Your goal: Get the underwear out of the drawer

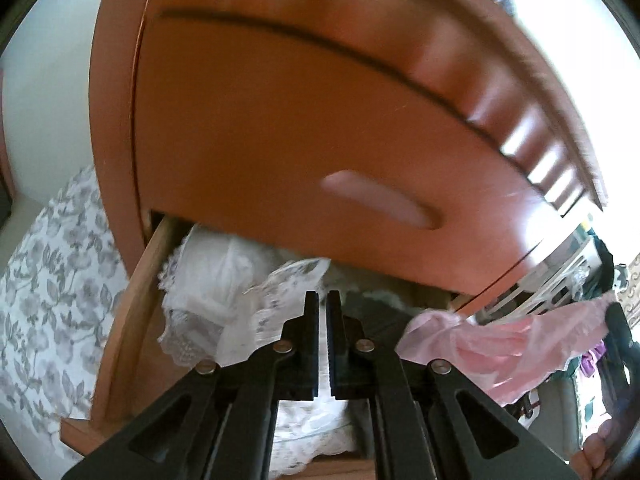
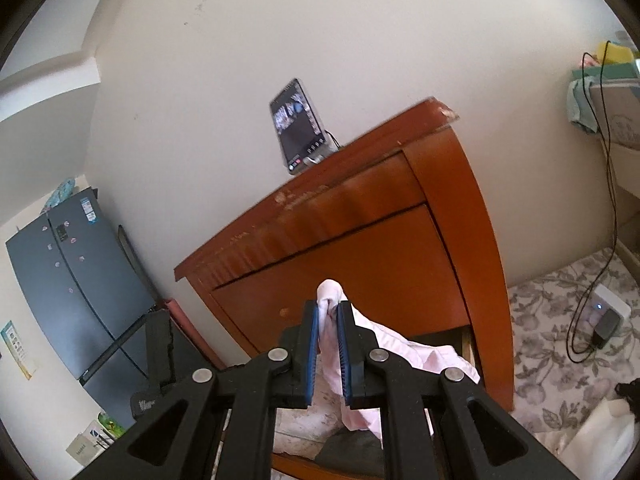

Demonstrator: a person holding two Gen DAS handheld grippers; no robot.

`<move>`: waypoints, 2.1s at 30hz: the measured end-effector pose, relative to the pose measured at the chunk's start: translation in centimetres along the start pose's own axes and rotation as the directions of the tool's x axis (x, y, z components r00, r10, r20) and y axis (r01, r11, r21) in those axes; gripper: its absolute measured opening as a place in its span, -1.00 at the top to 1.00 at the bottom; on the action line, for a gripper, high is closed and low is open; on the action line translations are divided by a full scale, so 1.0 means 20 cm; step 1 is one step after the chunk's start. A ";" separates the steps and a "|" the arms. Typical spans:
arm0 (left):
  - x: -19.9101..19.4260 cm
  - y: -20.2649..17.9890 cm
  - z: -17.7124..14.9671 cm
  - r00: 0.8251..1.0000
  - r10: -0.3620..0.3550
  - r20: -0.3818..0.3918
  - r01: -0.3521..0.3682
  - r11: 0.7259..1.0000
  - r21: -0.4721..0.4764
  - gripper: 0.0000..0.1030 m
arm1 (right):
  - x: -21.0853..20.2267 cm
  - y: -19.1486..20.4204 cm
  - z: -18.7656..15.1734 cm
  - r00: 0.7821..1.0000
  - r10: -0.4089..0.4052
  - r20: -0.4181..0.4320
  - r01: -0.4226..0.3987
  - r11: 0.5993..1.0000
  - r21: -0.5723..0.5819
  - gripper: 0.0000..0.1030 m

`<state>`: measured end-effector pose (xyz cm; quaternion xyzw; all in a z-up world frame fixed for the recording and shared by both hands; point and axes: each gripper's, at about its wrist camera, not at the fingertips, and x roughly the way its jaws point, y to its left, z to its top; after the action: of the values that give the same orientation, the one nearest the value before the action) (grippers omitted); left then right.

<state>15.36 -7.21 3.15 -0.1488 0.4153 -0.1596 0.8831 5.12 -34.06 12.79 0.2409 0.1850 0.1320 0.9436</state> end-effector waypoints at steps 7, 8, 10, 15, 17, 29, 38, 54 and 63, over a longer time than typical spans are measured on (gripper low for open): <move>0.11 0.18 0.04 0.987 -0.013 -0.158 -0.004 0.994 -0.109 0.09 | 0.00 -0.08 0.00 0.999 -0.028 -0.017 0.028 0.999 0.026 0.80; 0.14 0.20 0.04 0.982 -0.048 -0.184 0.022 0.990 -0.139 0.08 | 0.00 -0.09 0.00 0.999 -0.029 -0.017 0.030 0.999 0.029 0.80; 0.18 0.23 0.05 0.974 -0.076 -0.216 0.035 0.982 -0.185 0.03 | -0.01 -0.10 0.00 0.999 -0.032 -0.015 0.032 0.999 0.034 0.80; 0.27 0.23 0.08 0.955 -0.089 -0.281 0.032 0.979 -0.203 -0.03 | -0.02 -0.11 0.00 1.000 -0.025 -0.017 0.026 0.999 0.040 0.80; 0.29 0.22 0.07 0.951 -0.090 -0.295 0.030 0.979 -0.202 -0.03 | -0.02 -0.11 0.00 1.000 -0.022 -0.017 0.023 0.999 0.040 0.80; 0.08 0.11 0.06 0.985 -0.068 -0.158 0.051 0.993 -0.110 0.86 | -0.01 -0.12 0.00 1.000 -0.011 -0.025 0.012 0.999 0.048 0.80; -0.28 -0.04 0.15 0.996 -0.090 0.027 0.090 0.996 0.004 1.00 | -0.09 -0.12 0.03 0.999 0.034 0.019 -0.035 0.998 0.053 0.80; 0.23 0.18 0.17 0.932 -0.040 -0.360 -0.007 0.992 -0.127 -0.13 | -0.14 -0.11 0.04 0.999 0.039 0.033 -0.040 0.998 0.051 0.80; 0.32 0.09 0.06 0.874 -0.035 -0.485 0.038 0.999 -0.005 -0.68 | -0.13 -0.10 0.04 0.999 0.036 0.026 -0.038 0.998 0.046 0.80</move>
<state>20.45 -8.11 -1.24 -0.1097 0.6199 -0.2093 0.7483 3.48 -37.01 13.17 0.2679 0.1714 0.1420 0.9374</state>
